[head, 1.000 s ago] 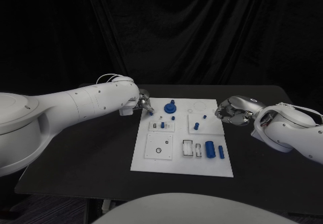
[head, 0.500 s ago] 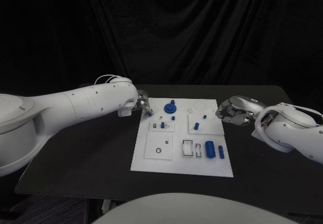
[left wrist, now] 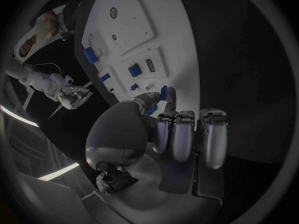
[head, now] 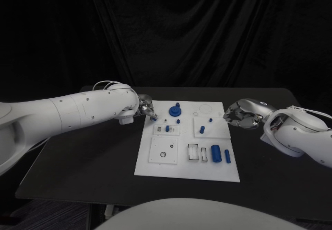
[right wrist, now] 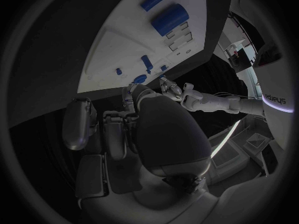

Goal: Assemble the parts on the task board

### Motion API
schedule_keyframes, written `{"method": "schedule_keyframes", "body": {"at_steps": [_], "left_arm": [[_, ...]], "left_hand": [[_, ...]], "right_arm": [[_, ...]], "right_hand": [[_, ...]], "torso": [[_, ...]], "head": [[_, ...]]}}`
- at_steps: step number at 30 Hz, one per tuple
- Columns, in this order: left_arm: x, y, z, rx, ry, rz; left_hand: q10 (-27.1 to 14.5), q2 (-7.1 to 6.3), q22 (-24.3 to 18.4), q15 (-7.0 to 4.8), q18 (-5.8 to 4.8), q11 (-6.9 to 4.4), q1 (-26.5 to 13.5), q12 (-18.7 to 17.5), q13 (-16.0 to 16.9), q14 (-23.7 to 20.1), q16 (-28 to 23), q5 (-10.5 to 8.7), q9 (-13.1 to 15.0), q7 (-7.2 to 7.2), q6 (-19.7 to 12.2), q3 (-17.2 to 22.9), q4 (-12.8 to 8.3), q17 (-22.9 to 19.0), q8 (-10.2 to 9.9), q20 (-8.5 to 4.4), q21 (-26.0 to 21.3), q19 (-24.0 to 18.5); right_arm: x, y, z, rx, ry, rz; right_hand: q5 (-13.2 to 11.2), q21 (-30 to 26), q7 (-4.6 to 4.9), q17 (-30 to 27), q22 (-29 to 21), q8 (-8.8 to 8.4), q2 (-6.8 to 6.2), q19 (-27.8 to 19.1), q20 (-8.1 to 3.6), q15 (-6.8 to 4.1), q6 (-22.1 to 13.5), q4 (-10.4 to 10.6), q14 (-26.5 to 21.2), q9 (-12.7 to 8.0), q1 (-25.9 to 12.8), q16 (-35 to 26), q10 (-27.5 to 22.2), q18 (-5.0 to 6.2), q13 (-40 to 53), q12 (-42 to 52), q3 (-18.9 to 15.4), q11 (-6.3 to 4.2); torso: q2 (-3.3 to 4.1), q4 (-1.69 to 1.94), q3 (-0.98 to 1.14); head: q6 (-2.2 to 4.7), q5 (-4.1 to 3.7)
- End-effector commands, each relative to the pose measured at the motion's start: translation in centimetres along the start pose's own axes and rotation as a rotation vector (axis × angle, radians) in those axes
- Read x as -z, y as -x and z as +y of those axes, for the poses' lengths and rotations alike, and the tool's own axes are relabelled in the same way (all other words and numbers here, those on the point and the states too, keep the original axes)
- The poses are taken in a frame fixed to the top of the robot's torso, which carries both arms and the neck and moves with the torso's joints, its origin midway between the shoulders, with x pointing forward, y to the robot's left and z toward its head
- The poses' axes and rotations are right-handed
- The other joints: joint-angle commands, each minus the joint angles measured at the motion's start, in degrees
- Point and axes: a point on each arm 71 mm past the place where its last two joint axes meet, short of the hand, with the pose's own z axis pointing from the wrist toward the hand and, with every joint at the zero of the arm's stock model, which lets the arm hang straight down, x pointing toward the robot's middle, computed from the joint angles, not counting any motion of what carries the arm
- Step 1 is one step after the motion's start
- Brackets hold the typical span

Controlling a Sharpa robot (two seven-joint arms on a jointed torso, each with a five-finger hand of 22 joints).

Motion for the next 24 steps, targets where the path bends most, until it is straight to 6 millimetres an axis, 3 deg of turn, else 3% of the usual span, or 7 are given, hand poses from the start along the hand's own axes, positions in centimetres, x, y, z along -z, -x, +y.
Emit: {"method": "schedule_keyframes", "body": {"at_steps": [1, 5, 12, 24], "left_arm": [[0.6, 0.0, -0.5, 0.010, -0.016, -0.033], [1.4, -0.6, -0.7, 0.007, -0.022, -0.015], [1.9, -1.2, -0.9, 0.000, -0.019, 0.007], [1.8, -1.8, -1.6, -0.015, -0.028, 0.038]], "left_hand": [[5.9, -0.07, 15.1, -0.20, -0.35, -0.36, -0.6, 0.1, 15.0, 6.0, 0.2, -0.30, 0.1, -0.03, 0.5, 0.7, -0.3, 15.1, 0.0, -0.23, -0.2, 6.0], [5.9, -0.13, 15.1, -0.26, -0.35, -0.41, -1.0, 0.1, 15.0, 6.0, 0.2, -0.71, 0.1, -0.08, 0.7, 1.0, -0.3, 15.1, 0.0, -0.28, -0.2, 6.0], [5.9, -0.07, 15.1, -0.30, -0.35, -0.45, -1.2, 0.1, 15.0, 6.0, 0.2, -1.02, 0.1, -0.12, 0.8, 1.2, -0.3, 15.1, 0.0, -0.32, -0.2, 6.0], [5.9, -0.03, 15.1, -0.32, -0.35, -0.47, -1.3, 0.1, 15.0, 6.0, 0.2, -1.28, 0.0, -0.12, 0.8, 1.4, -0.3, 15.1, -0.1, -0.35, -0.2, 6.0]], "right_arm": [[0.1, -0.1, -0.2, -0.001, -0.023, 0.000], [0.2, -0.1, -0.3, -0.001, -0.027, 0.000], [0.3, -0.1, -0.3, -0.002, -0.029, 0.003], [0.2, -0.1, -0.1, -0.002, -0.024, 0.005]], "right_hand": [[0.4, -0.3, 0.09, 14.7, 10.0, 0.00, 0.36, -0.2, -0.07, 0.33, -0.2, 0.0, 5.9, -0.1, 0.0, -0.3, 6.1, 0.29, 15.1, 0.2, 0.2, 0.31], [0.4, -0.3, 0.09, 14.7, 10.0, 0.00, 0.36, -0.2, -0.07, 0.33, -0.2, 0.0, 5.9, -0.1, 0.0, -0.3, 6.1, 0.29, 15.1, 0.2, 0.2, 0.31], [0.4, -0.3, 0.09, 14.6, 10.0, -0.01, 0.37, -0.2, -0.07, 0.33, -0.2, 0.0, 5.9, -0.1, -0.1, -0.3, 6.1, 0.29, 15.1, 0.2, 0.2, 0.31], [0.4, -0.3, 0.09, 14.6, 10.0, -0.01, 0.37, -0.2, -0.07, 0.33, -0.2, 0.0, 5.9, -0.1, -0.1, -0.3, 6.1, 0.29, 15.1, 0.2, 0.2, 0.31]], "torso": [[-0.01, 0.07, -0.01], [-0.02, 0.01, 0.11], [0.06, 0.12, 0.07], [0.05, -0.02, 0.02]], "head": [[0.00, -0.04], [0.00, 0.12], [0.00, 0.39], [0.00, 0.76]]}}
